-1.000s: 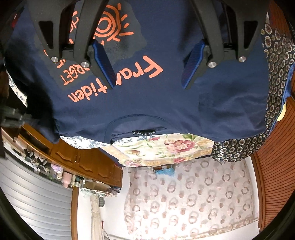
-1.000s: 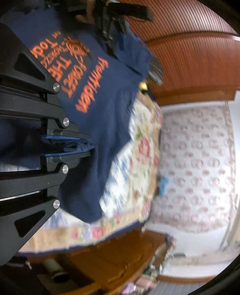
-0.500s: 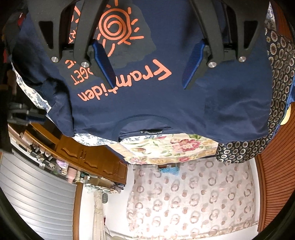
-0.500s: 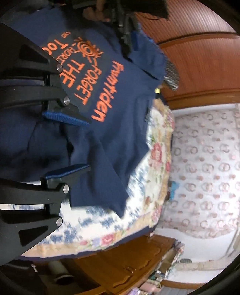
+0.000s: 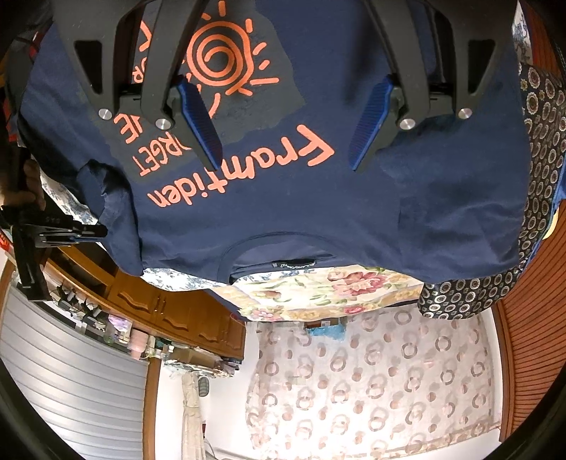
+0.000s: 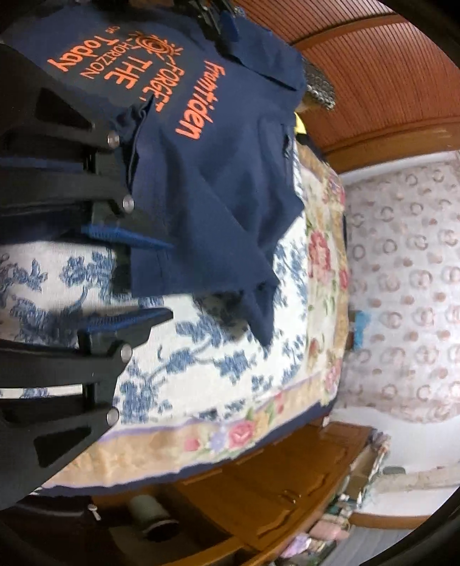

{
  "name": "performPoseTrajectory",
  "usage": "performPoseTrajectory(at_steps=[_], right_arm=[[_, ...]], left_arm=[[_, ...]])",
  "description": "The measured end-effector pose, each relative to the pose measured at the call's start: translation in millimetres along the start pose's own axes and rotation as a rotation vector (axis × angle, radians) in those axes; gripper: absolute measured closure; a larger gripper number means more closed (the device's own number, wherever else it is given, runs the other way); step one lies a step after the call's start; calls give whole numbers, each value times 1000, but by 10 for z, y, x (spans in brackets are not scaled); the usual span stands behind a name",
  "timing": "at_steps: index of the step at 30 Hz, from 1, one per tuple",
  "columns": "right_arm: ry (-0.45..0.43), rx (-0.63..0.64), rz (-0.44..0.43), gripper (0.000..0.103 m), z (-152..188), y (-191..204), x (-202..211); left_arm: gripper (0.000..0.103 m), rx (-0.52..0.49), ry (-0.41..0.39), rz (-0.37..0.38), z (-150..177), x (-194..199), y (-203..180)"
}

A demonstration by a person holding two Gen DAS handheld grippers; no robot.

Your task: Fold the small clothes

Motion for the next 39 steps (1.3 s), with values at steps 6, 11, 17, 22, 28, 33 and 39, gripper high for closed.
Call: performPoseTrajectory(at_steps=[6, 11, 17, 22, 28, 33, 39], right_arm=[[-22, 104, -36, 100, -110, 355, 81], [-30, 180, -108, 101, -235, 785, 91], [-43, 245, -219, 102, -404, 1400, 91], [-56, 235, -294, 102, -574, 1693, 88], [-102, 214, -207, 60, -743, 1560, 30], [-97, 184, -108, 53, -742, 1096, -50], [-50, 103, 10, 44, -641, 367, -236]], left_arm=[[29, 11, -1, -14, 42, 23, 55], [29, 25, -4, -27, 81, 65, 117], [29, 50, -13, -48, 111, 148, 221], [29, 58, -16, -57, 122, 175, 249], [29, 62, -15, -60, 143, 186, 266], [29, 60, -17, -66, 105, 196, 326], [29, 72, -18, -105, 51, 243, 589]])
Point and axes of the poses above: each gripper's, at about its wrist camera, not at the fingertips, and x roughly against the way its jaws point, y to its left, z to its underside, the point moved 9 cm from there along -x, roughly the way its jaws point, and after that the axes turned 15 degrees about -x, right-handed, at the moved point
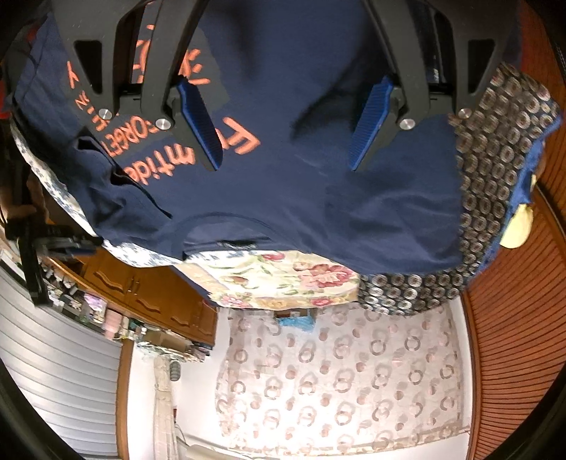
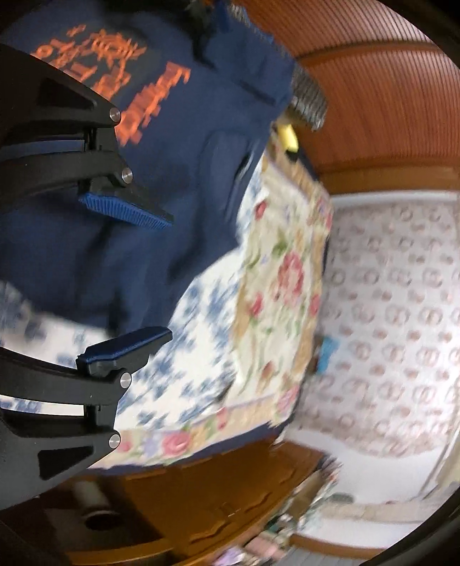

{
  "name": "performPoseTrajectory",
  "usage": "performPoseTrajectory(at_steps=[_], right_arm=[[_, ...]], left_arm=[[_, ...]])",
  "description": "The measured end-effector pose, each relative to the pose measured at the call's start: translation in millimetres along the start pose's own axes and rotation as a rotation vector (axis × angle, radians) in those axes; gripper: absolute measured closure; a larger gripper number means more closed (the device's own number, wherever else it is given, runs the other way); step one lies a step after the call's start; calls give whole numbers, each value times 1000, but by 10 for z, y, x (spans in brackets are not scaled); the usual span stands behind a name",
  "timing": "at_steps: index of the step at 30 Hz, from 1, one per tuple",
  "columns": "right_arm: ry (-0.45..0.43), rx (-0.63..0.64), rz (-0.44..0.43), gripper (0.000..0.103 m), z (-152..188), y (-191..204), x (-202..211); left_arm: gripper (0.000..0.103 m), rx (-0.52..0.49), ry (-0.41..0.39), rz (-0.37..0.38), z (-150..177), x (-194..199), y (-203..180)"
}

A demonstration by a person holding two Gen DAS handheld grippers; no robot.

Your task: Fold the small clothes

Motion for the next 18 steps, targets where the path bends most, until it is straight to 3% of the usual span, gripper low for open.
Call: performPoseTrajectory(at_steps=[6, 12, 18], right_arm=[[89, -85, 1, 44, 118, -354, -256], [132, -92, -34, 44, 118, -307, -436], [133, -65, -2, 46, 75, -279, -523]], left_arm=[[29, 6, 12, -72, -46, 33, 394], [29, 43, 46, -125, 35, 6, 821], [29, 75, 76, -168, 110, -34, 1144]])
Point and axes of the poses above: each gripper's, at about its wrist camera, not at the fingertips, and x roughly against the way its jaws point, y to its left, z to its underside, the point moved 9 cm from there along -x, roughly the way its jaws point, and after that the axes turned 15 degrees about -x, right-handed, at the moved point
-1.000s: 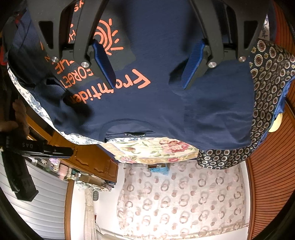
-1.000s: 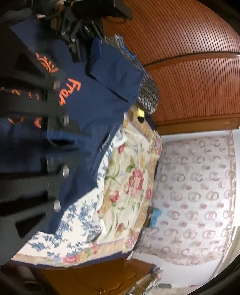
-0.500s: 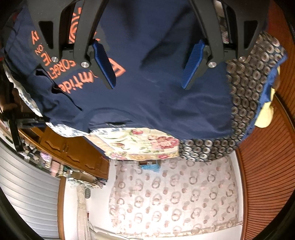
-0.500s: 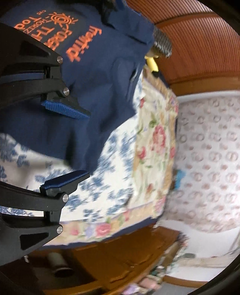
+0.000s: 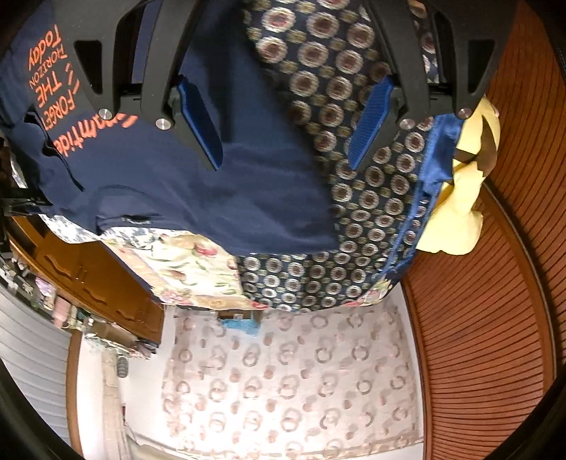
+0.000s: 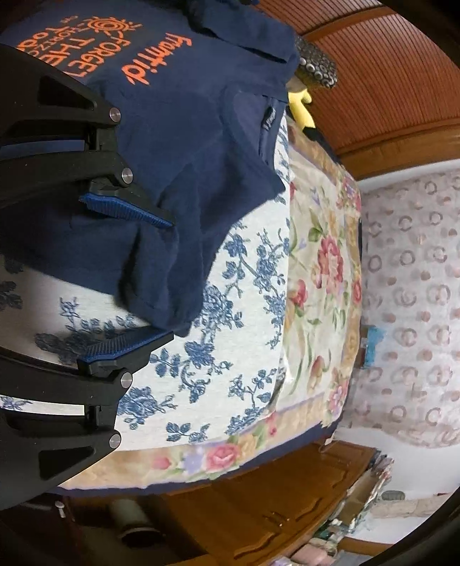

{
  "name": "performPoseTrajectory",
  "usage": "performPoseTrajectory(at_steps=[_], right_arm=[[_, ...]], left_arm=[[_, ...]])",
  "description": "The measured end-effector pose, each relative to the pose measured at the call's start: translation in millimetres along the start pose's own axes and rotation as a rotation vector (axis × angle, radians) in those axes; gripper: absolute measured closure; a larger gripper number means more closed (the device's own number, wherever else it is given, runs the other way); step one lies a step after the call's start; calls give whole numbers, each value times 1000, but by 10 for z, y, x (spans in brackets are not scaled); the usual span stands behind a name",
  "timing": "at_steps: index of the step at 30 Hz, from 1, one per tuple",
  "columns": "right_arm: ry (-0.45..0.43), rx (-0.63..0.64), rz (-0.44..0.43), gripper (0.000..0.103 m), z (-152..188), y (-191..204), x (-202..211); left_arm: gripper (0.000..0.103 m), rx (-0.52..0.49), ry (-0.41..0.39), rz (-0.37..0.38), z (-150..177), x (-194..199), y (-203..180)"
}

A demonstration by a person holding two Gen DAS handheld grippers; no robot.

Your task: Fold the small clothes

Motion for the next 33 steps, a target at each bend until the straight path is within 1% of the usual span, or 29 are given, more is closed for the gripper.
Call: performPoseTrajectory(at_steps=[1, 2, 3, 4, 5, 6, 7, 9, 10, 12, 14, 16, 18, 24, 25, 27, 28, 29, 30, 32, 33], right_arm=[[3, 11, -6, 55, -6, 22, -1], [8, 18, -16, 59, -13, 57, -4], [11, 24, -22, 70, -12, 71, 2], [17, 35, -43, 91, -8, 108, 15], [14, 43, -64, 92, -20, 145, 38], [-14, 48, -63, 93, -53, 158, 88], [-61, 46, -58, 94, -108, 143, 163], [-120, 8, -47, 94, -194, 79, 257], [-123, -6, -39, 94, -210, 48, 256], [-111, 5, -28, 94, -185, 47, 211], [-100, 11, -19, 94, -157, 54, 167], [-93, 7, -19, 94, -151, 41, 150], [-85, 2, -24, 94, -154, 28, 140], [-64, -9, -20, 93, -145, -17, 88], [-62, -10, -19, 89, -136, -23, 80], [-54, -10, -15, 86, -121, -38, 55], [-47, -10, -10, 82, -111, -53, 33], [-36, -13, -6, 79, -100, -68, 5], [-29, -16, -6, 75, -94, -75, -15], [-30, -25, -7, 68, -95, -110, -23], [-27, -29, -8, 65, -98, -120, -27]], left_arm=[[29, 0, 3, -5, -3, -13, 32], [29, 1, 7, -7, -7, -32, 82], [29, 3, 9, -6, -12, -47, 102], [29, 6, 10, -5, -20, -61, 129], [29, 7, 12, -3, -37, -80, 147], [29, 5, 14, 0, -46, -91, 164], [29, 3, 16, 0, -54, -103, 175], [29, 9, 21, 15, -52, -134, 207], [29, 11, 23, 23, -53, -147, 211], [31, 7, 27, 34, -56, -183, 212], [36, 7, 30, 46, -67, -213, 214], [44, 17, 32, 65, -95, -246, 228], [49, 29, 35, 88, -120, -284, 248], [50, 56, 69, 120, -192, -438, 311], [50, 58, 73, 128, -199, -462, 306], [50, 63, 80, 148, -209, -511, 296], [51, 67, 77, 156, -218, -521, 293], [54, 71, 72, 171, -229, -530, 279], [61, 74, 72, 181, -239, -537, 270], [69, 76, 70, 190, -259, -552, 258], [77, 76, 68, 196, -268, -552, 248]])
Point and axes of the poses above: each gripper's, at about its wrist camera, not at the fingertips, and x roughly against the way its jaws point, y to its left, z to its underside, the point moved 9 cm from there along -x, roughly the way its jaws point, and after that the axes turned 15 degrees about -x, right-handed, at the moved point
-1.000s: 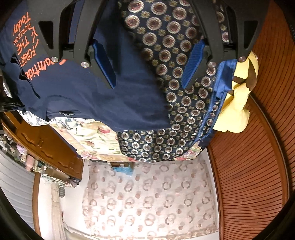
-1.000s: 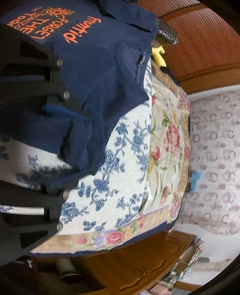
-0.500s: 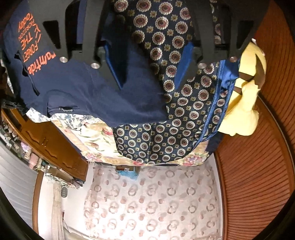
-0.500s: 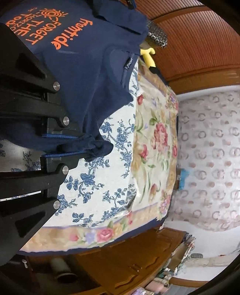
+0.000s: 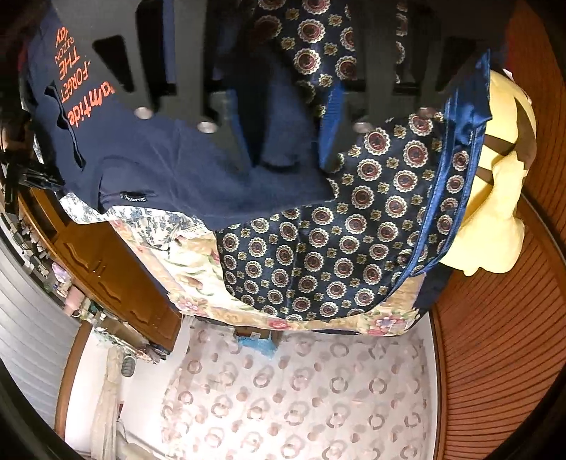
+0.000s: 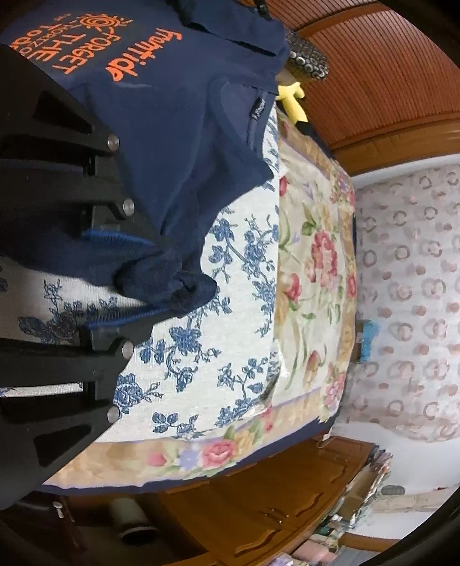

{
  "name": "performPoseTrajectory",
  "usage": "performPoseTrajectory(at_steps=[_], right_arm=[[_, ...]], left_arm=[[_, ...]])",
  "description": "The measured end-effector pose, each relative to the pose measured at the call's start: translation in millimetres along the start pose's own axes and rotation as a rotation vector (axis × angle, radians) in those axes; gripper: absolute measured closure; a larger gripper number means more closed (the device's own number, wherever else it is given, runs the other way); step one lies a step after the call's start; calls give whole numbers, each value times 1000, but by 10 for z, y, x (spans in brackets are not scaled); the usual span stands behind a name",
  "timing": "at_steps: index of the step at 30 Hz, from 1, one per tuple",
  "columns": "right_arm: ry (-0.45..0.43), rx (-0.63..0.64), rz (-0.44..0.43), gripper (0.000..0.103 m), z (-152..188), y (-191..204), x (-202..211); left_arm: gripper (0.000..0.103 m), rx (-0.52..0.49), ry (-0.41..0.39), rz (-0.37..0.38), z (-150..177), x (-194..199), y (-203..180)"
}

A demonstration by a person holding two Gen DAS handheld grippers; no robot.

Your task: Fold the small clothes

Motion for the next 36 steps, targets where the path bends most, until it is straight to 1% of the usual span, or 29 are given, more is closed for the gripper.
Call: performPoseTrajectory(at_steps=[1, 3, 5, 6, 7, 8, 10, 12, 15, 21, 25, 28, 32, 36], right_arm=[[2, -1, -4, 64, 1, 2, 1], [5, 7, -4, 64, 4, 18, 4], [11, 16, -15, 64, 13, 59, 9], [15, 24, -30, 68, 24, 95, 18], [20, 31, -45, 85, 36, 130, 27], [25, 41, -64, 91, 44, 175, 39], [2, 62, -87, 94, 64, 268, 130], [-21, 75, -114, 95, 77, 387, 277], [-84, 93, -139, 95, 69, 542, 565], [-180, 116, -173, 95, 143, 768, 1180], [-216, 125, -180, 95, 364, 818, 1537], [-233, 120, -187, 95, 567, 805, 1756], [-254, 115, -185, 95, 899, 762, 2039], [-259, 89, -202, 95, 1207, 665, 2259]], left_arm=[[86, 0, -1, 7, -8, -2, -13], [96, -9, -11, 9, -24, 21, -50], [99, -31, -30, 7, -64, 84, -121], [99, -41, -40, 6, -79, 124, -161], [100, -58, -55, 9, -100, 189, -234], [100, -70, -65, 11, -113, 235, -273], [100, -96, -85, 13, -135, 350, -379], [100, -116, -108, 20, -141, 486, -492], [100, -135, -147, 32, -105, 718, -656], [100, -156, -207, 70, 94, 1155, -979], [100, -198, -226, 88, 331, 1419, -1174], [100, -206, -227, 102, 554, 1578, -1275], [100, -188, -231, 103, 892, 1769, -1332], [100, -160, -233, 106, 1130, 1933, -1287]])
Point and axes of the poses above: each gripper's, at about its wrist camera, not at the fingertips, and x roughly against the way its jaws point, y to its left, z to its underside, the point moved 9 cm from there along -x, roughly the way its jaws point, and after that the axes turned 15 degrees about -x, right-handed, at the moved point
